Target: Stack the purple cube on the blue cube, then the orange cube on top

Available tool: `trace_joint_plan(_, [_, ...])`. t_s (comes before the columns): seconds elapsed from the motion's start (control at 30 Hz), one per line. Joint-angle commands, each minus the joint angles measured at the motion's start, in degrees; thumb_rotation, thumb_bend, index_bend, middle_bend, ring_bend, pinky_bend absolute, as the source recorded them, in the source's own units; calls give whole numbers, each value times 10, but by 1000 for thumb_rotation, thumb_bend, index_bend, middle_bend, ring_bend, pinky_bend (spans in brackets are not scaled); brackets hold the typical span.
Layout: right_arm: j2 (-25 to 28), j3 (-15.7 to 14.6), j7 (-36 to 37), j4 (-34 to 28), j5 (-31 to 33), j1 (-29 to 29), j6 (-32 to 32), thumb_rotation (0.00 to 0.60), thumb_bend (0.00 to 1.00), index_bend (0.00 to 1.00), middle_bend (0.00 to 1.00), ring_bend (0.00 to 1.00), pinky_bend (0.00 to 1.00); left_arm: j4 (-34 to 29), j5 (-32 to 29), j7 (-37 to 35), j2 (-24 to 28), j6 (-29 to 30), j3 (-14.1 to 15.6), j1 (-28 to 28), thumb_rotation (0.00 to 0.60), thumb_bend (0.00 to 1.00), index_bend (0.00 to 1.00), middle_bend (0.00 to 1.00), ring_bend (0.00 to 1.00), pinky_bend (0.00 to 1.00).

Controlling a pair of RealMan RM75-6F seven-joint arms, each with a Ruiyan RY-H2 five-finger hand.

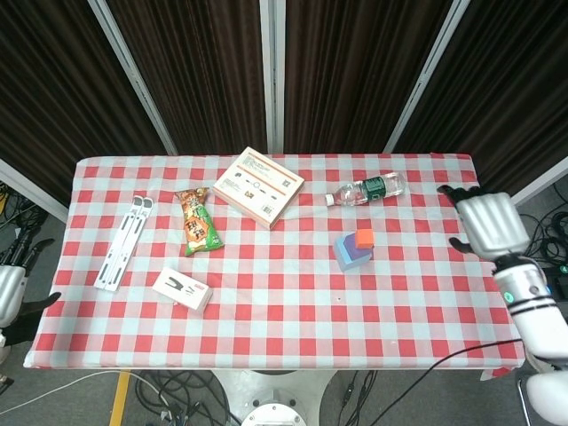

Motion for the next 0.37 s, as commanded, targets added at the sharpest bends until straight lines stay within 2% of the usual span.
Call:
trace_joint_plan(0.03, [-92,-36,15,67,-138,-201,202,600,173,25,11,0,32,-9,5,4,3,3,2,-2,600,51,216,143,133,271])
trace_joint_plan(0.1, [-126,-35,24,106,-165,-245,247,600,197,17,1,0,1,-16,9,8,4,4,4,-1,600,51,216,143,133,271])
trace_joint_plan(0.2, [-156,-34,32,140,-184,-285,269,600,209,14,0,0,0,-24,17,16,5,6,9,-1,600,51,216,143,133,271])
trace_joint_plan(0.37, [-166,-21,42,153,-177,-307,239,600,210,14,0,0,0,-31,26,19,11,8,14,-2,600,51,216,143,133,271])
